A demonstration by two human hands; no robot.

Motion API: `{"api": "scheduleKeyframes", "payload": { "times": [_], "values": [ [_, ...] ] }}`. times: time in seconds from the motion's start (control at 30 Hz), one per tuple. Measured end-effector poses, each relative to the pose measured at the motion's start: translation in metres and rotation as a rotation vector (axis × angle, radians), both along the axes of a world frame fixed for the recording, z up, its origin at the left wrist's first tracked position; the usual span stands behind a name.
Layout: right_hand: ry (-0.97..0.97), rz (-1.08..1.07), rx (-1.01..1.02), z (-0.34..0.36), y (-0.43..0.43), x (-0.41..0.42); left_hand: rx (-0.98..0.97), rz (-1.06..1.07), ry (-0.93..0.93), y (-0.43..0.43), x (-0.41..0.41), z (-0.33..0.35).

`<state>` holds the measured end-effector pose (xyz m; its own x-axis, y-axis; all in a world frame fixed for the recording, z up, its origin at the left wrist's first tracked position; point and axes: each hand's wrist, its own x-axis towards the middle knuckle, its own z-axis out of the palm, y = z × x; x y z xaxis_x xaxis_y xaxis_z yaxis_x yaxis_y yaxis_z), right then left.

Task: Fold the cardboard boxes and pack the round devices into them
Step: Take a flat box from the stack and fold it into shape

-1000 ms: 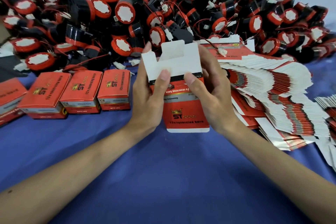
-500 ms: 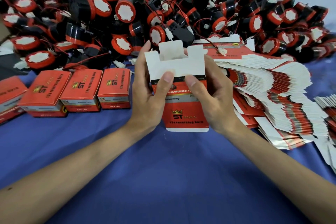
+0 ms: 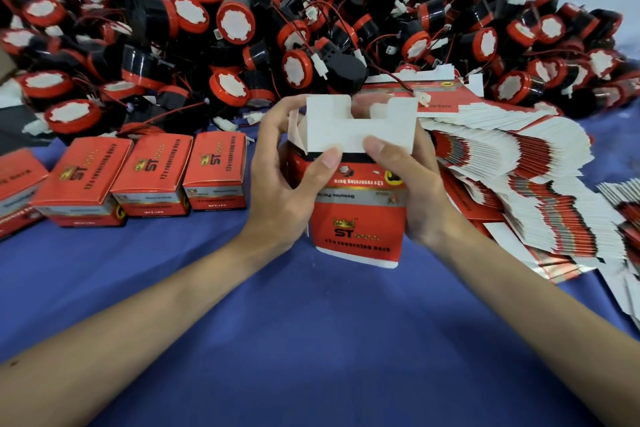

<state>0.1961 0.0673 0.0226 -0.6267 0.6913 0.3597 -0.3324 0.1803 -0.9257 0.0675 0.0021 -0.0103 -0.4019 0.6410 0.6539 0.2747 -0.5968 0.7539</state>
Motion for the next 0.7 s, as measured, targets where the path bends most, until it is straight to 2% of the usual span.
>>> {"api": "scheduleKeyframes", "payload": {
  "times": [0.17,0.3,0.47,0.6,0.7],
  "values": [
    [0.070,-0.052,-0.097,-0.0006,-0.0048,-0.0022,0.030,0.037,-0.032,-0.0010,0.0005,-0.0011],
    [0.138,-0.057,-0.263,-0.0033,-0.0061,-0.0038,0.057,-0.058,-0.119,-0.0004,-0.0004,-0.0047],
    [0.166,-0.071,-0.329,-0.0045,-0.0041,-0.0072,0.082,-0.093,-0.198,0.0037,-0.0032,-0.0092],
    [0.110,-0.061,-0.296,-0.0029,0.0004,-0.0070,0.083,-0.060,-0.168,0.0051,-0.0024,-0.0073],
    [0.086,-0.093,-0.233,-0.0002,0.0009,-0.0065,-0.008,0.052,-0.015,0.0047,-0.0037,-0.0074]
  ]
}}
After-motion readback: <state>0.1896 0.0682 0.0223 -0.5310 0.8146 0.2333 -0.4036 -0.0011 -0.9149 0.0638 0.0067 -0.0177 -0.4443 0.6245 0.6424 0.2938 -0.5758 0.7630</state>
